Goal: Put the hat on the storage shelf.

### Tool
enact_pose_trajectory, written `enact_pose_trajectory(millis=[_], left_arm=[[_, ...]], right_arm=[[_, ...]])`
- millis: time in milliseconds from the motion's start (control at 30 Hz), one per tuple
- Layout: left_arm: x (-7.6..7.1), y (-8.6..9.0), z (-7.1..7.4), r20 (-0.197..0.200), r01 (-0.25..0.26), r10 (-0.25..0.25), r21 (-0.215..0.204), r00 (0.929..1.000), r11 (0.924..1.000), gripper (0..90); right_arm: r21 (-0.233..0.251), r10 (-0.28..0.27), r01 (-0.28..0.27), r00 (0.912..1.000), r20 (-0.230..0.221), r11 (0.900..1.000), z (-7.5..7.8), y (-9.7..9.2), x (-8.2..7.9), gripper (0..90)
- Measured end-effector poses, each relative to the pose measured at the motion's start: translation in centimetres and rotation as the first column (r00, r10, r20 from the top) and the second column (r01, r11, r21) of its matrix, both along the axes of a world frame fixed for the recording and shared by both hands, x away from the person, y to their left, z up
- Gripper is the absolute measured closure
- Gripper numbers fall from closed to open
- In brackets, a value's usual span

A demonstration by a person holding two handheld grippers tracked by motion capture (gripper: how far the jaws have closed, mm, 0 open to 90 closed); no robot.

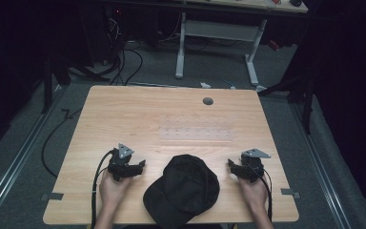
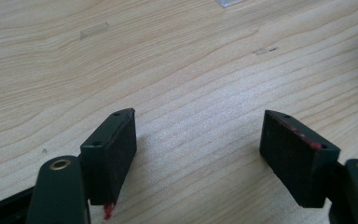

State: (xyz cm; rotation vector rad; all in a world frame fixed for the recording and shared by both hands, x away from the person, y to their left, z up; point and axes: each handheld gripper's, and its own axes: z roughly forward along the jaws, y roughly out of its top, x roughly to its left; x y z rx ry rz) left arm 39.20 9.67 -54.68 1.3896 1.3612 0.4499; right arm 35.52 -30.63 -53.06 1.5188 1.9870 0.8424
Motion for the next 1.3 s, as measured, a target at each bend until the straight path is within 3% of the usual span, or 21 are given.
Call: enact_pose_trajectory(millis=[733, 1300], left_arm=[[-0.01, 0.0, 0.0, -0.001, 0.001, -0.001, 0.001, 1.0, 1.0, 27.1], [-0.02, 0.0, 0.0, -0.002, 0.0, 0.0, 0.002, 1.0, 1.0, 27.0]], right_arm=[[0.0, -0.003, 0.003, 1.0, 0.0, 1.0, 0.01, 0.04, -0.07, 39.1], [0.013, 0.03, -0.03, 0.9995, 0.01, 0.9995, 0.51, 0.11, -0.58, 44.5]])
